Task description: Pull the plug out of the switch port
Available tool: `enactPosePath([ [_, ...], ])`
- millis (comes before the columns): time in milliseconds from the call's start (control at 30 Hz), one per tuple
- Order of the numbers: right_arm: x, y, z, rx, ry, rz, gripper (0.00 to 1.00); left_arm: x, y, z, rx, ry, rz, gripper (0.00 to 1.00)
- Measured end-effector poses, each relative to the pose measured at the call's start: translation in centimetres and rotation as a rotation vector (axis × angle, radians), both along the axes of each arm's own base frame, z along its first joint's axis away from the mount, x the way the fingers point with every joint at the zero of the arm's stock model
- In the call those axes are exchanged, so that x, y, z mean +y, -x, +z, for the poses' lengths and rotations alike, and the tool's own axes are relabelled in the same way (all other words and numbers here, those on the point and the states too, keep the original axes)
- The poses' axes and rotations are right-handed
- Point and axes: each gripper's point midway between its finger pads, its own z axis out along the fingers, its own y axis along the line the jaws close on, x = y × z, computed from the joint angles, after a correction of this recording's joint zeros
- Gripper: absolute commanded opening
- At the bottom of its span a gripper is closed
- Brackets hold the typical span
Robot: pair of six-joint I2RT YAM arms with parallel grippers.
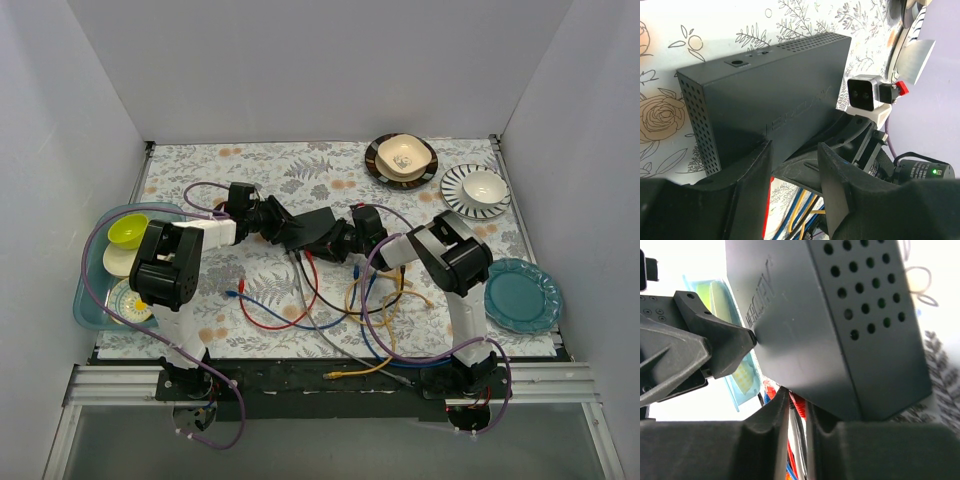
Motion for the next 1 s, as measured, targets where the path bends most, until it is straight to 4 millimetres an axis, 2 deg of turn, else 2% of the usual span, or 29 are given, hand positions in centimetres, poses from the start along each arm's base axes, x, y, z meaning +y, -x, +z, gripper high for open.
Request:
enactPosePath([
  [167, 0.2, -0.2, 0.0, -0.011, -0.001, 0.009, 0.02, -0.1, 0.2, 0.0, -0.003, 0.010, -0.009, 0.41],
  [267, 0.2, -0.1, 0.0, -0.021, 0.002, 0.016, 0.01, -0.2, 0.6, 0.0, -0.001, 0.020, -0.015, 0.41],
  [500, 0.1, 0.0, -0.1, -0.063, 0.016, 0.043, 0.01, -0.4, 3.5, 0.1, 0.030, 0.063, -0.041, 0.41],
  [633, 0.1, 0.0, -0.1, -0.088, 0.024, 0.059, 0.01, -1.2, 4.4, -0.4, 0.055, 0.071, -0.062, 0.41],
  [733, 0.0, 0.3, -0.2, -0.109, 0.032, 0.072, 0.01, -1.6, 4.9, -1.1, 0.080, 0.072, -0.077, 0.41],
  [800, -0.2, 1.1, -0.4, -0.105, 0.037, 0.097, 0.01, -1.8, 5.1, -1.3, 0.095, 0.075, -0.085, 0.41],
  [1000, -0.8, 3.0, -0.4, -0.107, 0.062, 0.145, 0.01, -1.9, 4.6, -1.5, 0.100, 0.076, -0.073, 0.41],
])
